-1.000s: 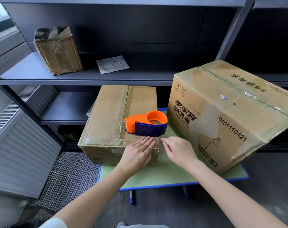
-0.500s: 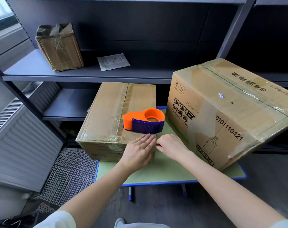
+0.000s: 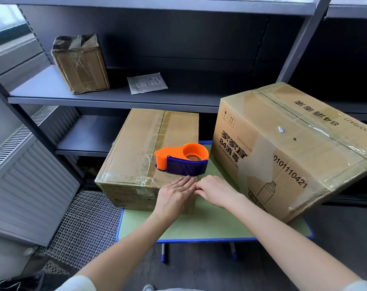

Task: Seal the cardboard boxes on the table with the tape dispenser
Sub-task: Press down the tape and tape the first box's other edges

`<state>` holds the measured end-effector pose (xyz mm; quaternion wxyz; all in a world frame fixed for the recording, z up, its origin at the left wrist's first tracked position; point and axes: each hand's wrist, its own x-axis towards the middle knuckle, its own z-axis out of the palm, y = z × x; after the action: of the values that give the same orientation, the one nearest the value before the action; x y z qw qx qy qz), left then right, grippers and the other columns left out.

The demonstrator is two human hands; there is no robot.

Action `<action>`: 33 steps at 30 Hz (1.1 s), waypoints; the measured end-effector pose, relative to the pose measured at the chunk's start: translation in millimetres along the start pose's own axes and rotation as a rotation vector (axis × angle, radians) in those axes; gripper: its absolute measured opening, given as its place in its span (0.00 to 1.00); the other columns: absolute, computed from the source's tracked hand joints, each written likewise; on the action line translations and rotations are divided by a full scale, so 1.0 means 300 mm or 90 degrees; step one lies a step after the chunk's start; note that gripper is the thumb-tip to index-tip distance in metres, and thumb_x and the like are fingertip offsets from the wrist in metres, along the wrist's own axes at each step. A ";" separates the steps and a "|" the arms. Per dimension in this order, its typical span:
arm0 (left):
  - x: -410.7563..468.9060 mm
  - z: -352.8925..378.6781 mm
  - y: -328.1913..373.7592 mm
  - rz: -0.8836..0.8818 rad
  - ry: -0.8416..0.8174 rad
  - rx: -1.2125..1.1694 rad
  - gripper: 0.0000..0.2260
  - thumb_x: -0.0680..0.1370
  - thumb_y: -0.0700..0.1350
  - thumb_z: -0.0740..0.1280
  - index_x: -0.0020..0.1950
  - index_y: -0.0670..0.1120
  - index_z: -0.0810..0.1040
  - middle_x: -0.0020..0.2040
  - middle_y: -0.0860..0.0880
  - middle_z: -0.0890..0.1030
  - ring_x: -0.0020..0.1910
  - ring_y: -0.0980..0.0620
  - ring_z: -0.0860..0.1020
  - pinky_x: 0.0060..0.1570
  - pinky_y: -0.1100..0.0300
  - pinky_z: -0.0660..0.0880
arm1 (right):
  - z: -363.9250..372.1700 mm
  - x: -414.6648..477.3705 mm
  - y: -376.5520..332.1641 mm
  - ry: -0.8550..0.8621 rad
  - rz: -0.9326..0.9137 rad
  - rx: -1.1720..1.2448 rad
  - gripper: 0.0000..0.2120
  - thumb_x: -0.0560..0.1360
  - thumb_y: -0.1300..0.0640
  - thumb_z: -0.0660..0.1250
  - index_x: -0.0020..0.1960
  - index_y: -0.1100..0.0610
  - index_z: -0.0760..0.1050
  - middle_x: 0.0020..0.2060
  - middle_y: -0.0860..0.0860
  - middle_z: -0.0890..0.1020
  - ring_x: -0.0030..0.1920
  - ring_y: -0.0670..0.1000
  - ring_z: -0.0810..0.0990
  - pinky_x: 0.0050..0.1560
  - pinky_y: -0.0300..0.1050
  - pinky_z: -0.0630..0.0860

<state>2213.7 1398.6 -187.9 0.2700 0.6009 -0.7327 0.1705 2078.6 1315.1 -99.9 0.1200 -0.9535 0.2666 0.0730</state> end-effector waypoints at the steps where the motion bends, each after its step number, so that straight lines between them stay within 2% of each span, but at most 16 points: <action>1: -0.003 0.003 -0.002 0.004 0.005 -0.004 0.13 0.74 0.41 0.65 0.55 0.41 0.82 0.55 0.46 0.82 0.55 0.49 0.81 0.57 0.54 0.74 | 0.003 -0.003 0.000 -0.005 0.001 0.003 0.14 0.80 0.52 0.58 0.57 0.59 0.76 0.53 0.57 0.80 0.53 0.56 0.78 0.51 0.47 0.71; 3: -0.004 0.001 -0.004 0.016 0.001 -0.005 0.13 0.72 0.39 0.68 0.55 0.40 0.82 0.55 0.46 0.82 0.55 0.49 0.80 0.58 0.53 0.74 | 0.006 -0.005 0.000 -0.013 -0.002 -0.008 0.14 0.81 0.52 0.56 0.57 0.59 0.76 0.53 0.57 0.80 0.53 0.56 0.78 0.51 0.46 0.72; 7: -0.004 -0.040 -0.016 0.026 -0.030 -0.034 0.18 0.78 0.40 0.53 0.58 0.41 0.81 0.58 0.46 0.81 0.58 0.49 0.79 0.59 0.53 0.75 | 0.009 -0.003 -0.006 -0.026 -0.006 -0.019 0.16 0.82 0.52 0.54 0.58 0.60 0.76 0.53 0.57 0.80 0.53 0.55 0.78 0.52 0.46 0.72; 12: 0.009 -0.063 -0.002 -0.021 -0.081 -0.063 0.19 0.68 0.36 0.62 0.57 0.42 0.82 0.57 0.47 0.82 0.57 0.50 0.79 0.60 0.55 0.72 | 0.005 -0.001 -0.012 -0.039 -0.003 -0.019 0.16 0.82 0.53 0.54 0.59 0.61 0.75 0.53 0.57 0.80 0.53 0.55 0.78 0.53 0.46 0.72; 16: 0.011 -0.085 -0.005 -0.064 -0.143 -0.128 0.18 0.74 0.41 0.57 0.59 0.43 0.80 0.59 0.48 0.80 0.60 0.51 0.77 0.63 0.55 0.72 | -0.006 -0.001 -0.029 -0.036 0.007 -0.051 0.15 0.82 0.54 0.53 0.59 0.60 0.76 0.52 0.56 0.80 0.52 0.54 0.78 0.53 0.47 0.74; 19: -0.021 -0.137 -0.039 -0.099 -0.090 -0.166 0.15 0.76 0.43 0.58 0.56 0.43 0.82 0.56 0.48 0.82 0.59 0.53 0.78 0.65 0.58 0.69 | -0.008 -0.002 -0.056 0.047 -0.009 -0.102 0.13 0.79 0.55 0.55 0.52 0.59 0.77 0.46 0.54 0.80 0.46 0.52 0.78 0.45 0.44 0.74; 21: -0.065 -0.182 -0.093 -0.147 -0.023 -0.114 0.14 0.76 0.44 0.59 0.51 0.43 0.83 0.52 0.49 0.84 0.55 0.54 0.80 0.64 0.57 0.70 | 0.007 0.008 -0.079 0.139 -0.038 -0.096 0.10 0.76 0.55 0.60 0.46 0.60 0.77 0.41 0.53 0.79 0.43 0.53 0.77 0.41 0.44 0.73; 23: -0.118 -0.227 -0.175 -0.227 -0.002 -0.046 0.15 0.75 0.45 0.59 0.50 0.42 0.83 0.51 0.47 0.84 0.53 0.51 0.81 0.64 0.53 0.69 | 0.036 0.041 -0.105 0.212 -0.081 -0.078 0.06 0.72 0.57 0.67 0.42 0.61 0.77 0.37 0.54 0.78 0.39 0.55 0.78 0.37 0.46 0.75; 24: -0.140 -0.246 -0.217 -0.270 -0.019 -0.019 0.16 0.75 0.47 0.58 0.52 0.42 0.83 0.53 0.46 0.83 0.56 0.49 0.80 0.66 0.51 0.67 | 0.047 0.062 -0.123 0.231 -0.114 -0.057 0.05 0.71 0.59 0.69 0.43 0.61 0.78 0.39 0.55 0.79 0.40 0.55 0.78 0.38 0.47 0.77; 25: -0.161 -0.266 -0.258 -0.310 -0.052 0.004 0.18 0.76 0.49 0.57 0.53 0.41 0.82 0.56 0.45 0.82 0.59 0.47 0.78 0.68 0.49 0.64 | 0.049 0.084 -0.151 0.219 -0.151 -0.020 0.05 0.73 0.60 0.68 0.46 0.61 0.79 0.43 0.55 0.79 0.45 0.55 0.78 0.42 0.48 0.77; 27: -0.184 -0.298 -0.323 -0.365 -0.129 0.044 0.23 0.75 0.53 0.54 0.58 0.42 0.81 0.63 0.44 0.77 0.67 0.43 0.72 0.70 0.43 0.57 | 0.053 0.128 -0.209 0.176 -0.198 0.047 0.11 0.77 0.60 0.63 0.58 0.61 0.77 0.55 0.54 0.78 0.57 0.54 0.75 0.55 0.46 0.73; 29: -0.196 -0.323 -0.364 -0.402 -0.193 0.072 0.26 0.75 0.56 0.51 0.63 0.46 0.78 0.68 0.43 0.72 0.71 0.41 0.66 0.70 0.38 0.52 | 0.069 0.181 -0.259 0.141 -0.222 0.064 0.17 0.79 0.59 0.60 0.67 0.58 0.72 0.64 0.54 0.74 0.65 0.53 0.70 0.64 0.46 0.68; 31: -0.197 -0.328 -0.379 -0.420 -0.244 0.075 0.29 0.74 0.59 0.47 0.68 0.51 0.74 0.72 0.43 0.67 0.73 0.40 0.61 0.70 0.37 0.49 | 0.087 0.225 -0.294 0.097 -0.206 0.022 0.23 0.79 0.56 0.59 0.73 0.56 0.62 0.71 0.53 0.66 0.71 0.53 0.62 0.72 0.47 0.58; 33: -0.202 -0.328 -0.389 -0.425 -0.279 0.084 0.29 0.74 0.61 0.46 0.70 0.53 0.71 0.72 0.43 0.67 0.73 0.40 0.62 0.70 0.37 0.51 | 0.098 0.266 -0.322 0.075 -0.175 -0.015 0.27 0.80 0.53 0.59 0.76 0.54 0.55 0.75 0.53 0.59 0.74 0.52 0.56 0.73 0.46 0.49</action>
<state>2353.9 1477.1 -154.6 0.1087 0.8442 -0.5247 -0.0122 2194.7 1363.8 -126.1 0.1016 -0.9851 0.1390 0.0026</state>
